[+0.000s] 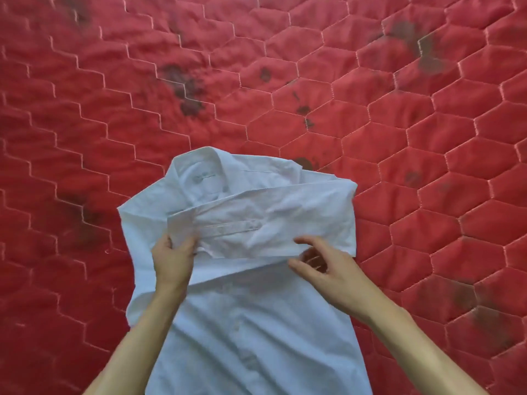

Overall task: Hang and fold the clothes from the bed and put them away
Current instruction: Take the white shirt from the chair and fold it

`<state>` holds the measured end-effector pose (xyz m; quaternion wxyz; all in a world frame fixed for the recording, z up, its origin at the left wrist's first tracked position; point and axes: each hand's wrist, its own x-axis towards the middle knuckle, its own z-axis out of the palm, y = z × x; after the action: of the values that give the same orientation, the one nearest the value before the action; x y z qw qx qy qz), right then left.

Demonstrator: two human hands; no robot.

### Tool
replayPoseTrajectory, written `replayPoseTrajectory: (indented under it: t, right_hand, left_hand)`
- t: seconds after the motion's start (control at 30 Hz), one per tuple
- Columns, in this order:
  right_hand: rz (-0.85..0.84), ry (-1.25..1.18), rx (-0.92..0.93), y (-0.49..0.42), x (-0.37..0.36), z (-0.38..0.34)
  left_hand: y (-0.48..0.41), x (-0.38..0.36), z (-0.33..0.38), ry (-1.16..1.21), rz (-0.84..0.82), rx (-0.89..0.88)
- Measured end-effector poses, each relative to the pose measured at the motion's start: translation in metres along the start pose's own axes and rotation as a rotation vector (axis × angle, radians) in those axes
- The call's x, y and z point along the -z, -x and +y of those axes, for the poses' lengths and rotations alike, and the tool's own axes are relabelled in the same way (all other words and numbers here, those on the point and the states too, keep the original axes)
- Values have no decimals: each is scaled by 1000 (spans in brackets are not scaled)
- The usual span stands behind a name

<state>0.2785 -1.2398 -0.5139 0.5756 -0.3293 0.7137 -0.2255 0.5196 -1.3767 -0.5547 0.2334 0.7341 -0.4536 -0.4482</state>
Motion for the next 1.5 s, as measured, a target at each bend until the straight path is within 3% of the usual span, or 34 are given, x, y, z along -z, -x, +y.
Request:
replayPoseTrajectory:
  t: [0.1, 0.2, 0.37, 0.5, 0.7, 0.83, 1.1, 1.23, 1.4, 1.5]
  right_hand:
    - [-52, 170, -73, 0, -16, 32]
    - [-67, 239, -164, 5, -32, 67]
    - [62, 466, -440, 26, -60, 127]
    - [156, 486, -518, 52, -77, 163]
    - [75, 440, -485, 85, -87, 193]
    - [85, 188, -508, 121, -103, 205]
    - [-10, -84, -495, 204, -132, 209]
    - [-19, -263, -431, 224, -121, 178]
    - [266, -321, -307, 201, -84, 117]
    - [415, -406, -174, 166, -53, 73]
  left_hand:
    - [-33, 54, -39, -179, 77, 13]
    - [-54, 90, -73, -289, 65, 137]
    - [-29, 106, -111, -431, 135, 252]
    - [28, 99, -145, -444, 30, 324]
    - [86, 121, -209, -542, -31, 337]
    - [119, 151, -244, -530, -201, 422]
    - [186, 222, -281, -285, -527, 595]
    - [189, 247, -264, -51, -536, 692]
    - [149, 257, -209, 195, -350, 643]
    - [115, 254, -156, 332, -339, 544]
